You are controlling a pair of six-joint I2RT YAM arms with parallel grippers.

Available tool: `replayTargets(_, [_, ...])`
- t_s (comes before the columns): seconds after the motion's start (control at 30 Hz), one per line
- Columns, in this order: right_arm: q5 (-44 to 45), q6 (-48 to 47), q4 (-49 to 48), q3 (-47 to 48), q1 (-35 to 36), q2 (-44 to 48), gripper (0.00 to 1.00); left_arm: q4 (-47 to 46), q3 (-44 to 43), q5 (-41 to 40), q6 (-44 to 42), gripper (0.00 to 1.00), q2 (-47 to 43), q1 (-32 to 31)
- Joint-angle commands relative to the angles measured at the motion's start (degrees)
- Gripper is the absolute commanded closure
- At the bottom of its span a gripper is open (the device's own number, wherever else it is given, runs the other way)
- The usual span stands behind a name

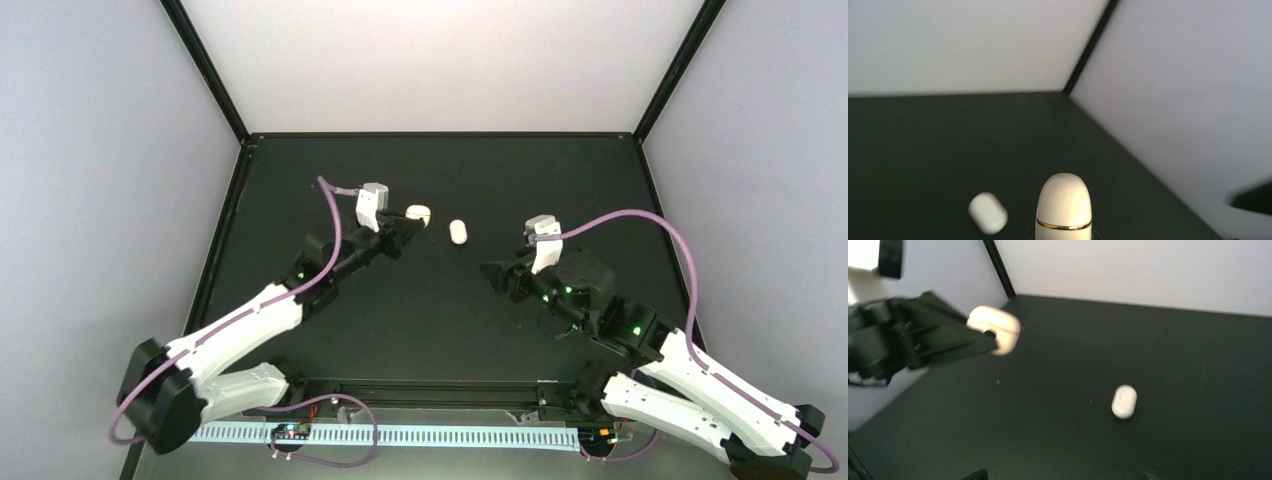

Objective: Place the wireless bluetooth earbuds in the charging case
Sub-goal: Close the charging case, then place the charging case at the center of the board.

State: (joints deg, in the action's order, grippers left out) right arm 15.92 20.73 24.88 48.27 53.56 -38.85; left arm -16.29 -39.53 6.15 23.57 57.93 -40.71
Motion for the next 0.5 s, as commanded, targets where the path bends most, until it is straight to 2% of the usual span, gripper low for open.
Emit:
replayTargets(0.0, [2.21,1.56,-0.68,-4.2,0.05,2.19,0.22,-3.86,0.13,4.61,8.98,0.99,8.63,7.31])
replayTargets(0.13, [1.88,1.27,-0.48,-5.86,0.05,3.57,0.22,-6.78,-3.44,6.17,9.93,0.98,18.45,9.96])
replayTargets(0.37, [3.45,-1.6,1.66,-4.75,0.05,4.61,0.21,-4.1,-13.68,17.3,12.44,0.98,36.26,13.61])
replayTargets(0.47, [3.53,-2.38,2.45,-4.1,0.05,5.07,0.21,-5.32,-15.49,19.14,13.68,0.99,41.52,13.81])
